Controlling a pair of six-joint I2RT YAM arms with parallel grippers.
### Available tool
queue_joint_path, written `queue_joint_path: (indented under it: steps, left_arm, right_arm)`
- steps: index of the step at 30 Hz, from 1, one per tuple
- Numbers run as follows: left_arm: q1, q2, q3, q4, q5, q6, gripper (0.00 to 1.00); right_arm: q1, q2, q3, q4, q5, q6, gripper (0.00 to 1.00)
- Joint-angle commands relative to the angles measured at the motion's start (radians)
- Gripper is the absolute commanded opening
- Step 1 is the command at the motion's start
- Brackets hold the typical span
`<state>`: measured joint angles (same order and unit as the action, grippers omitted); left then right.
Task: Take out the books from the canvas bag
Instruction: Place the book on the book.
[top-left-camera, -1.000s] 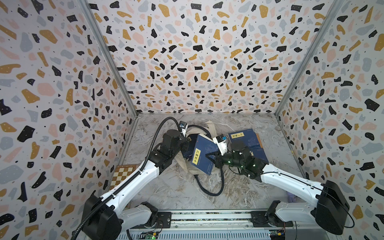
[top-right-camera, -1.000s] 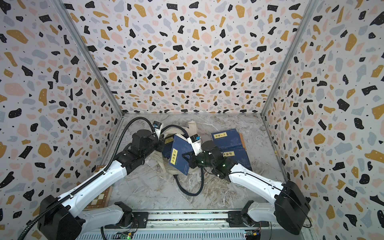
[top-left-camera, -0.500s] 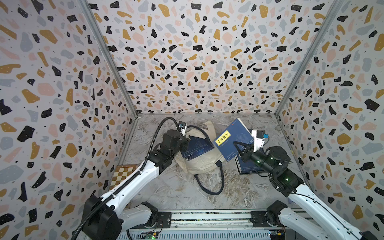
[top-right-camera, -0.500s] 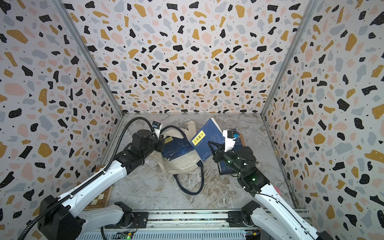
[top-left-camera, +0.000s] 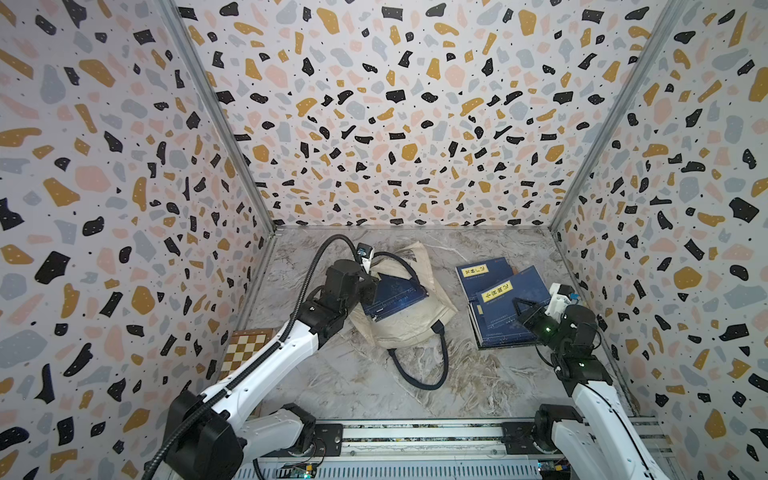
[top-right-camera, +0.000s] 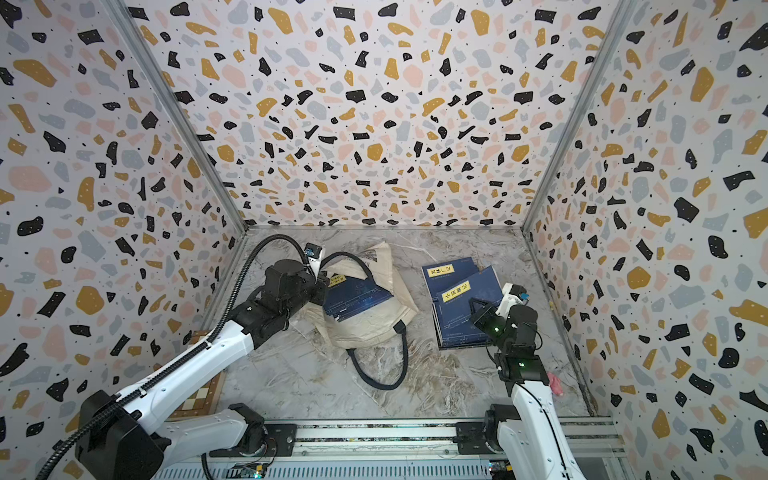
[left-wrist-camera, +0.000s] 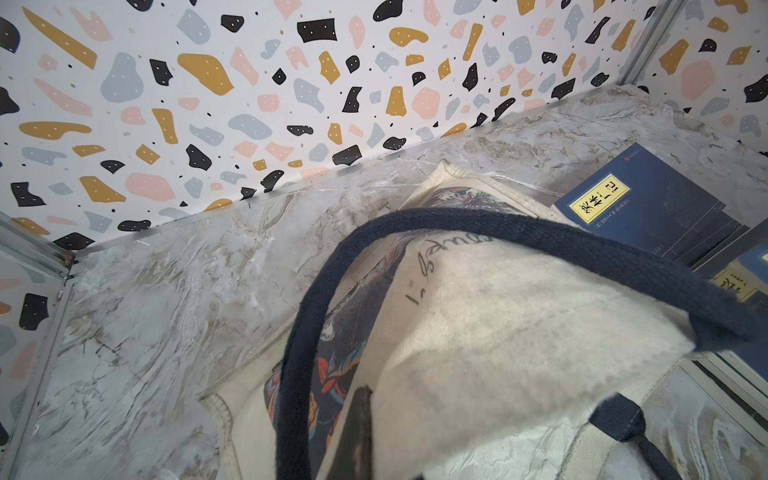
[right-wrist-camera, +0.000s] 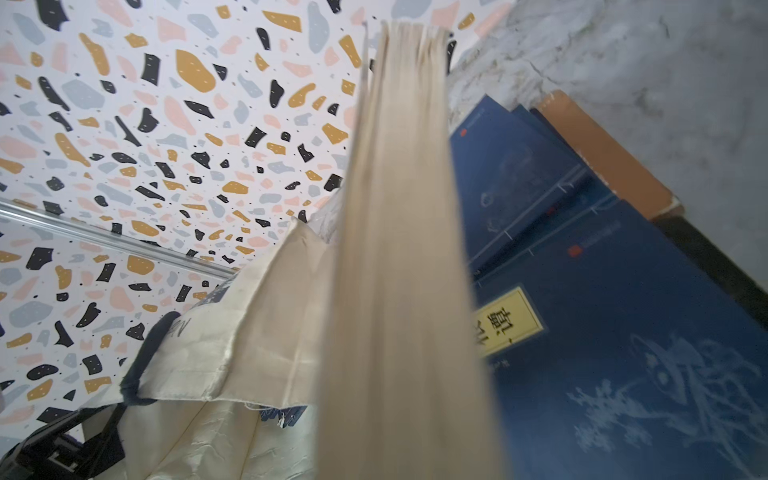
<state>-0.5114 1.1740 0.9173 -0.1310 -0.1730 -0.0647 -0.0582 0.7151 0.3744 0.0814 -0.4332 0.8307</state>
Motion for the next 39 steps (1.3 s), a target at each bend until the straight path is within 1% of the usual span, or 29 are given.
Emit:
queue_joint_path:
  steps: [1, 4, 13, 19, 24, 29, 32, 36, 39]
  left_arm:
    - [0.007, -0.011, 0.034, 0.004, -0.002, -0.008, 0.00]
    - [0.007, -0.010, 0.034, 0.002, 0.000, -0.009, 0.00]
    - [0.007, -0.014, 0.033, 0.001, 0.007, -0.015, 0.00]
    - [0.007, -0.016, 0.032, -0.002, 0.010, -0.017, 0.00]
    - [0.007, -0.016, 0.033, -0.002, 0.015, -0.018, 0.00]
    - [0.007, -0.013, 0.033, -0.004, 0.017, -0.020, 0.00]
    - [0.007, -0.013, 0.034, -0.005, 0.018, -0.020, 0.00]
    - [0.007, -0.013, 0.034, -0.005, 0.018, -0.020, 0.00]
    - [0.007, -0.013, 0.034, -0.005, 0.019, -0.021, 0.00]
  right_arm:
    - [-0.038, 0.005, -0.036, 0.073, -0.087, 0.047, 0.00]
    - [-0.046, 0.025, -0.071, 0.111, -0.079, 0.059, 0.00]
    - [-0.048, 0.161, -0.098, 0.158, -0.057, 0.089, 0.00]
    - [-0.048, 0.174, -0.116, 0.131, 0.017, 0.113, 0.00]
    - [-0.050, 0.201, -0.110, 0.126, 0.036, 0.119, 0.00]
    - [-0.050, 0.260, -0.093, 0.136, 0.014, 0.121, 0.06]
    - [-0.051, 0.271, -0.082, 0.133, 0.017, 0.120, 0.13]
    - [-0.054, 0.255, -0.065, 0.109, 0.035, 0.109, 0.27]
    - [-0.057, 0.244, -0.062, 0.100, 0.041, 0.105, 0.42]
